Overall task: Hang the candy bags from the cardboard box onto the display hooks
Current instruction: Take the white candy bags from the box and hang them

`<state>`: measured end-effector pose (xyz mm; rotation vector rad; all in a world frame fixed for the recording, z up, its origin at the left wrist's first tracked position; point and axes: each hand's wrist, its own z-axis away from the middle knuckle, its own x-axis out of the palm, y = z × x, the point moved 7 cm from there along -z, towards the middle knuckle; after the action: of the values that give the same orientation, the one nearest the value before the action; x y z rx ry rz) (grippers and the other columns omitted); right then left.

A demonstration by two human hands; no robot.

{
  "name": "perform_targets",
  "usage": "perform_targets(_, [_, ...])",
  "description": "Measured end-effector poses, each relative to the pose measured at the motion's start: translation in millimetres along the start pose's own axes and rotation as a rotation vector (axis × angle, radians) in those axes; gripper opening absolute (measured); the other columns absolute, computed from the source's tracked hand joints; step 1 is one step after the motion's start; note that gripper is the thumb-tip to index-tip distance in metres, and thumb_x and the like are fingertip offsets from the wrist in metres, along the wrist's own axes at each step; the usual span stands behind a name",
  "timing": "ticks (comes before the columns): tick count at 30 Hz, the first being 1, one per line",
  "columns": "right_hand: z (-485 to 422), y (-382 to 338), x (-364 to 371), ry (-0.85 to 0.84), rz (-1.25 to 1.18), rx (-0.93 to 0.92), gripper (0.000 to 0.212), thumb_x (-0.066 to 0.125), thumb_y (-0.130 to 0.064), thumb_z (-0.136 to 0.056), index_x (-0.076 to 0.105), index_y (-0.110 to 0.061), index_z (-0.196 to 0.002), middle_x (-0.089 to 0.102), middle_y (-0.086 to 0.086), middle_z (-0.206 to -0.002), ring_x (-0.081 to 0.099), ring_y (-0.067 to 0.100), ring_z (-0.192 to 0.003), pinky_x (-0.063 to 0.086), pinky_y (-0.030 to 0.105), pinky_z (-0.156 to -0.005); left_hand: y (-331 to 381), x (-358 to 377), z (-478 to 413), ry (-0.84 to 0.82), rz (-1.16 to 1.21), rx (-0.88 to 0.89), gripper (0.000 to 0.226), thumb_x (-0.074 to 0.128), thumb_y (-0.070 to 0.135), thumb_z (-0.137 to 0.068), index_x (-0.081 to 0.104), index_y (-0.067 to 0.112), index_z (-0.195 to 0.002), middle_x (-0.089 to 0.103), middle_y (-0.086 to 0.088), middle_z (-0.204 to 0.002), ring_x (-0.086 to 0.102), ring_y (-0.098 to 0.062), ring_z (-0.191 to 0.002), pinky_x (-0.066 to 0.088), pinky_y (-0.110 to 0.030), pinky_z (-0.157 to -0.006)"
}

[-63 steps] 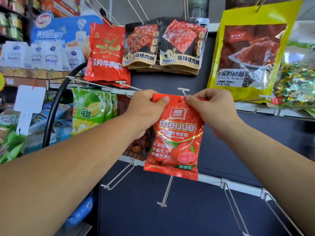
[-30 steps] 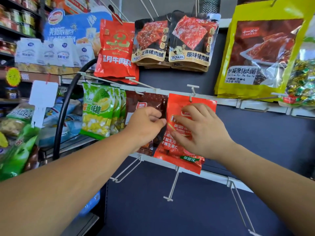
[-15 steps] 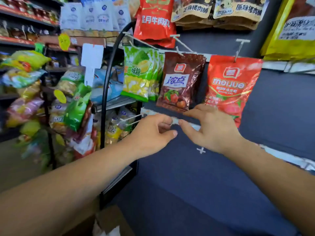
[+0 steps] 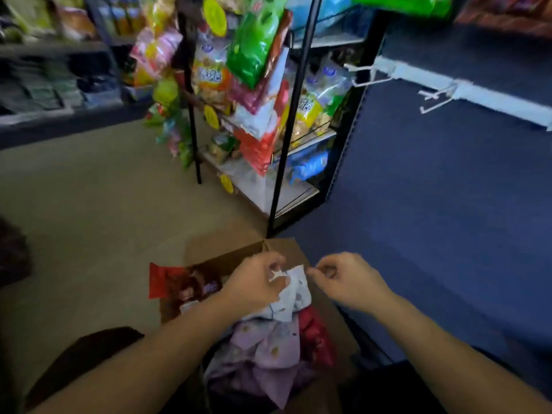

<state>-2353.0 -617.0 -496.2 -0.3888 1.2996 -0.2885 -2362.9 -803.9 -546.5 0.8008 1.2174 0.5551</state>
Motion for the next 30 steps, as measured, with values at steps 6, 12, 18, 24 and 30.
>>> perform_targets(6, [-28,36,110,-0.053,-0.248,0.139,0.04,0.067,-0.052,-0.086,0.074,-0.03,-0.119,0.073,-0.012,-0.119,0.068,0.011,-0.109,0.056,0.038,-0.096,-88,53,28,-0.16,-0.076,-0.182,0.045,0.067,0.031,-0.092,0.06,0.02,-0.135,0.065,-0.001,-0.134,0.062,-0.019,-0.121,0.049,-0.027,-0.102])
perform_targets(12, [-64,66,143,0.039,-0.358,0.301,0.051,0.077,-0.047,-0.084,0.066,-0.017,-0.123,0.072,-0.003,-0.113,0.069,0.022,-0.106,0.055,0.037,-0.086,-108,42,2,-0.085,-0.239,-0.142,0.059,0.059,0.048,-0.096,0.048,0.019,-0.146,0.056,-0.006,-0.145,0.053,-0.027,-0.132,0.047,-0.034,-0.102])
perform_targets(18, [-87,68,168,0.097,-0.388,0.383,0.026,0.084,-0.026,-0.081,0.06,-0.032,-0.071,0.068,-0.013,-0.079,0.067,0.013,-0.078,0.058,0.038,-0.077,-116,61,-8,-0.172,-0.296,-0.119,0.051,0.059,0.047,-0.095,0.052,0.019,-0.137,0.057,-0.007,-0.137,0.056,-0.028,-0.125,0.05,-0.043,-0.1])
perform_targets(24, [-101,50,179,0.149,-0.096,0.227,0.024,0.081,-0.038,-0.08,0.067,-0.021,-0.091,0.059,-0.006,-0.093,0.062,0.019,-0.087,0.052,0.035,-0.07,-126,64,-14,-0.16,-0.301,-0.13,0.049,0.06,0.047,-0.094,0.053,0.02,-0.134,0.059,-0.006,-0.133,0.058,-0.027,-0.121,0.052,-0.044,-0.098])
perform_targets(30, [-108,62,188,-0.046,0.049,0.357,0.041,0.081,-0.054,-0.073,0.07,-0.026,-0.1,0.072,-0.001,-0.095,0.07,0.023,-0.087,0.053,0.03,-0.067,-126,65,-15,-0.158,-0.3,-0.127,0.052,0.059,0.047,-0.095,0.051,0.019,-0.139,0.057,-0.005,-0.138,0.057,-0.026,-0.124,0.05,-0.041,-0.101])
